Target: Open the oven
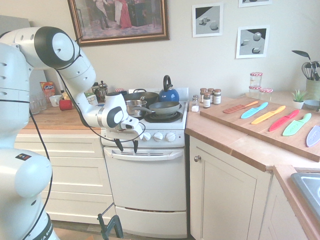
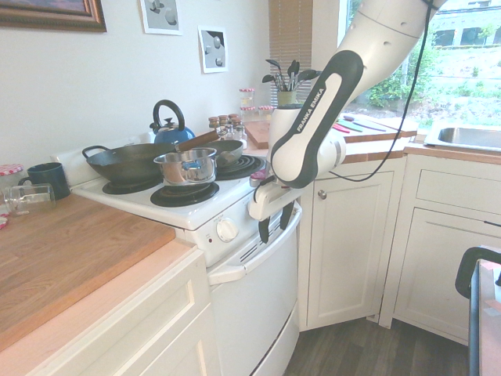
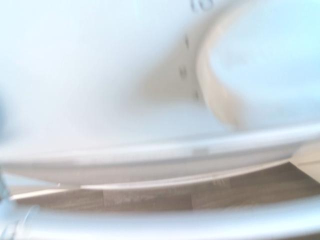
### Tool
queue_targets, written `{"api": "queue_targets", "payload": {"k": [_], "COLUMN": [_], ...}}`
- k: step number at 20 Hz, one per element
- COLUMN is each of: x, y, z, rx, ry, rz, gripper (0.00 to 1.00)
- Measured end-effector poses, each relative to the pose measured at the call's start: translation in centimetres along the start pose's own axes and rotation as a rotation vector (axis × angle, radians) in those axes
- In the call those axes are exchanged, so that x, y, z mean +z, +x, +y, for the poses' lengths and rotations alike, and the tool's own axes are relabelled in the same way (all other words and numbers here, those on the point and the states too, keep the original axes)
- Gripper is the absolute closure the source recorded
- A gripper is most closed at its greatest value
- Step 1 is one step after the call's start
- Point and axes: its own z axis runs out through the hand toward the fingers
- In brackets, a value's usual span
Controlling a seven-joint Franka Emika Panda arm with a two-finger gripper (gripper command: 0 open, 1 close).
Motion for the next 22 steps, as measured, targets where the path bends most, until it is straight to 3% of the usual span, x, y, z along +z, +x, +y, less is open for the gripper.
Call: {"api": "queue_targets", "payload": {"k": [9, 13, 18, 22], "x": [4.7, 5.2, 4.9, 6.9], "y": [2.4, 2.8, 3.4, 1.2], "z": [-0.7, 0.3, 4.7, 12.8], "rx": [0.026, -0.035, -0.135, -0.140], "ry": [-0.001, -0.001, 0.021, -0.051], "rz": [0.001, 0.005, 0.061, -0.021], "gripper": [0.00, 0.00, 0.00, 0.00]}}
